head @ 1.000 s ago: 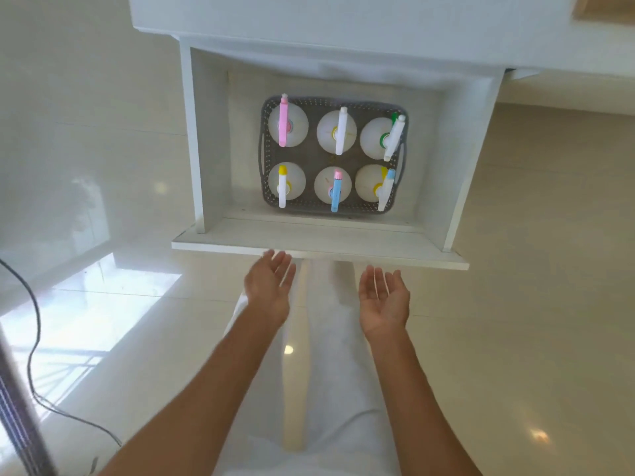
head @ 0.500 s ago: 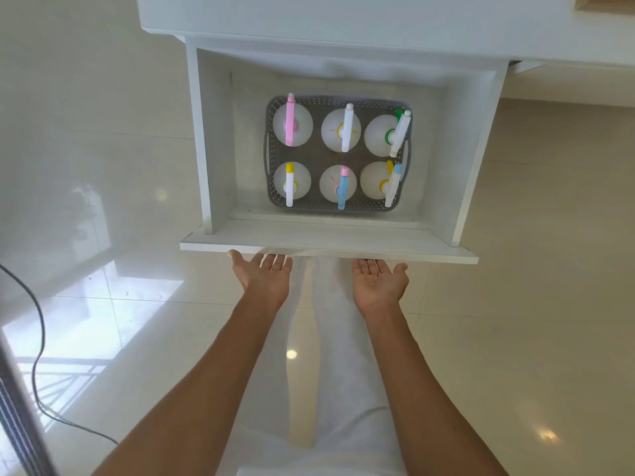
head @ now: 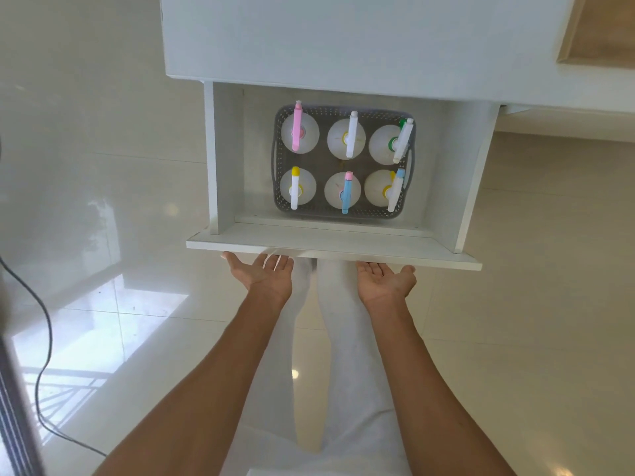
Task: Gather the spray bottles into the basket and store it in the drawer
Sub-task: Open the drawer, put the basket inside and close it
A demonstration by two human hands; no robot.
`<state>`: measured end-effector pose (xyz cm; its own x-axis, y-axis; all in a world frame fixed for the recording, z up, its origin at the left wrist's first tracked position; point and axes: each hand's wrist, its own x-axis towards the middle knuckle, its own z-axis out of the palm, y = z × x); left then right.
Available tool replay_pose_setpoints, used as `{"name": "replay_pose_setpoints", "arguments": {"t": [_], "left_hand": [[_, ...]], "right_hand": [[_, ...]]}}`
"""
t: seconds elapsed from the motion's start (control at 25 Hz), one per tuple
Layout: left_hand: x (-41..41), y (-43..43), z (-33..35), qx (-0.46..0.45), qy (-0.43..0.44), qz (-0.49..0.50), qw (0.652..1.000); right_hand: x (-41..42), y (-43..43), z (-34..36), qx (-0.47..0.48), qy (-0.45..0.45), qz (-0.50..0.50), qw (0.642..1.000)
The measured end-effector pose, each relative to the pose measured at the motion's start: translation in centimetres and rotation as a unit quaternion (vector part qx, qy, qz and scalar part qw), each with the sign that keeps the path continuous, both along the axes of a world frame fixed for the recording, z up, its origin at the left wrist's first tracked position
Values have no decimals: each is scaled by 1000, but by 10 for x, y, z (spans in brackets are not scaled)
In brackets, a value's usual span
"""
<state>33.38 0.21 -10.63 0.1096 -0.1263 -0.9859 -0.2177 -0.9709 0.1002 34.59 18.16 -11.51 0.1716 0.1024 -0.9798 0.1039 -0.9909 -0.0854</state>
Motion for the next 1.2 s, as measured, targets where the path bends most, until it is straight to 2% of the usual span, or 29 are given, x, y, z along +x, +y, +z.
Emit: {"name": "replay_pose_setpoints", "arguments": {"t": [0.48, 1.2], "left_hand": [[-90, 14, -6, -38, 52, -19, 998], [-212, -3, 2, 32, 75, -63, 995]], "right_hand": [[-101, 21, -3, -31, 62, 29, 997], [-221, 17, 0, 15, 87, 53, 995]]}}
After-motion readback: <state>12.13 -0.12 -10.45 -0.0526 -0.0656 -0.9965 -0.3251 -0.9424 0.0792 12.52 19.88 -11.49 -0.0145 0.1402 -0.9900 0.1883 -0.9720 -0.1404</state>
